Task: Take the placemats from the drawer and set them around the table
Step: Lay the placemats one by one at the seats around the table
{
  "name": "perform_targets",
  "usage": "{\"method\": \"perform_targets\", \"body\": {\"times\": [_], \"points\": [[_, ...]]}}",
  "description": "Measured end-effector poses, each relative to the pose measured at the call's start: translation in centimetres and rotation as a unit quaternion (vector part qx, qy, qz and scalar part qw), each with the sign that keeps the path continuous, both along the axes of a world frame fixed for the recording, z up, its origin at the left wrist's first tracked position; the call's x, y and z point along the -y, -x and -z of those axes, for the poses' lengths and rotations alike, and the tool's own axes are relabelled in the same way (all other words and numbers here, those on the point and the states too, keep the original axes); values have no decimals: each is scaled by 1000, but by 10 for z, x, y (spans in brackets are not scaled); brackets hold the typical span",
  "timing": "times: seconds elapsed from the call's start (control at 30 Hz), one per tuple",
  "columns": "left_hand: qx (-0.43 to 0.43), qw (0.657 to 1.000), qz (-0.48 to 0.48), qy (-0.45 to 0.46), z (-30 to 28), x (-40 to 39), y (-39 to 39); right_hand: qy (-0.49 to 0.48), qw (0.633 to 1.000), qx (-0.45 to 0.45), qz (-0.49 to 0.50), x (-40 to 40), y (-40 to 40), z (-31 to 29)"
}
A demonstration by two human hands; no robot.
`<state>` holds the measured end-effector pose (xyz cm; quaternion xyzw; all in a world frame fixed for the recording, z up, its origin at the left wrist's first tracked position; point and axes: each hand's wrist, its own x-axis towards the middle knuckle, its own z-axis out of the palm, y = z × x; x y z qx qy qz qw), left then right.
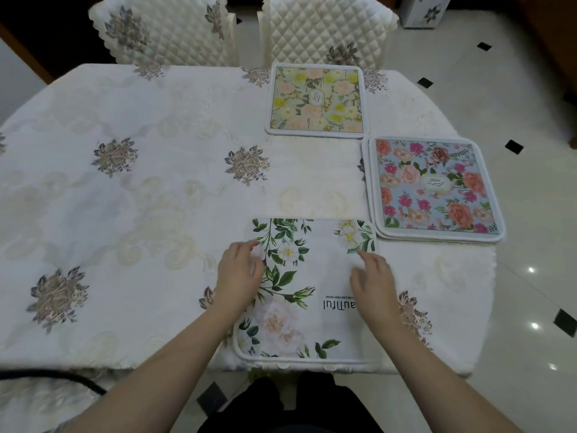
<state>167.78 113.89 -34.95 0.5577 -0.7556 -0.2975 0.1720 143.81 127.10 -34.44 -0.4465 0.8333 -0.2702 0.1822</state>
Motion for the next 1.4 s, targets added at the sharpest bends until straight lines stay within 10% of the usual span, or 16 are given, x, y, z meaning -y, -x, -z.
{"method": "perform_targets", "body": {"times": [0.9,1.4], "points": [[231,916,308,111,49,55,56,-148,956,-192,-165,101,13,46],[254,935,238,76,45,69,23,-130,961,-195,-143,86,38,45]]}}
